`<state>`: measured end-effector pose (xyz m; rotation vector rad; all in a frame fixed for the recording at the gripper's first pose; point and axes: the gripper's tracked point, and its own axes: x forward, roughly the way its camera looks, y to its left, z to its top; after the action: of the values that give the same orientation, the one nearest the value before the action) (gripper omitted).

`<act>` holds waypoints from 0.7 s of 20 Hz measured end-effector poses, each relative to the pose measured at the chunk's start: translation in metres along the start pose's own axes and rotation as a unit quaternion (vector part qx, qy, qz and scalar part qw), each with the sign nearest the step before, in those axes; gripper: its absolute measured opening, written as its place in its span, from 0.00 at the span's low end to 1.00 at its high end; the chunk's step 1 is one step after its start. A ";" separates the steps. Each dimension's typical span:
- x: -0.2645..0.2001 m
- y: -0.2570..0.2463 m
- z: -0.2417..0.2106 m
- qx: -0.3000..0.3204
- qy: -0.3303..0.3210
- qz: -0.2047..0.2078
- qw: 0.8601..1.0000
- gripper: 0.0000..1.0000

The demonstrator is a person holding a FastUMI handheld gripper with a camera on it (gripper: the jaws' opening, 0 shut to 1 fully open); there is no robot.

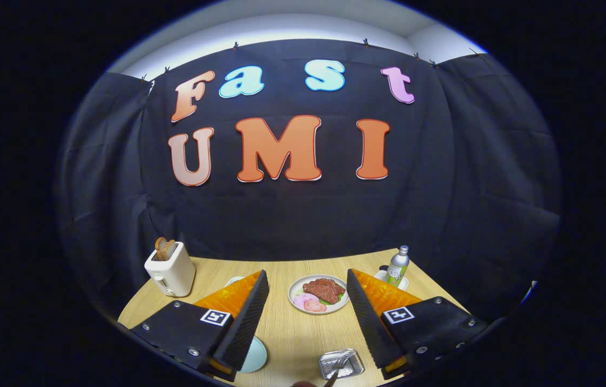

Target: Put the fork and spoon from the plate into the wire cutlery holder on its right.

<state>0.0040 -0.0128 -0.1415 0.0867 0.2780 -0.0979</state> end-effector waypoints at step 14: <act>0.004 0.134 -0.016 -0.005 -0.015 0.049 0.999 0.92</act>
<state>0.0179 0.1215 -0.1486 0.0880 0.2445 -0.0008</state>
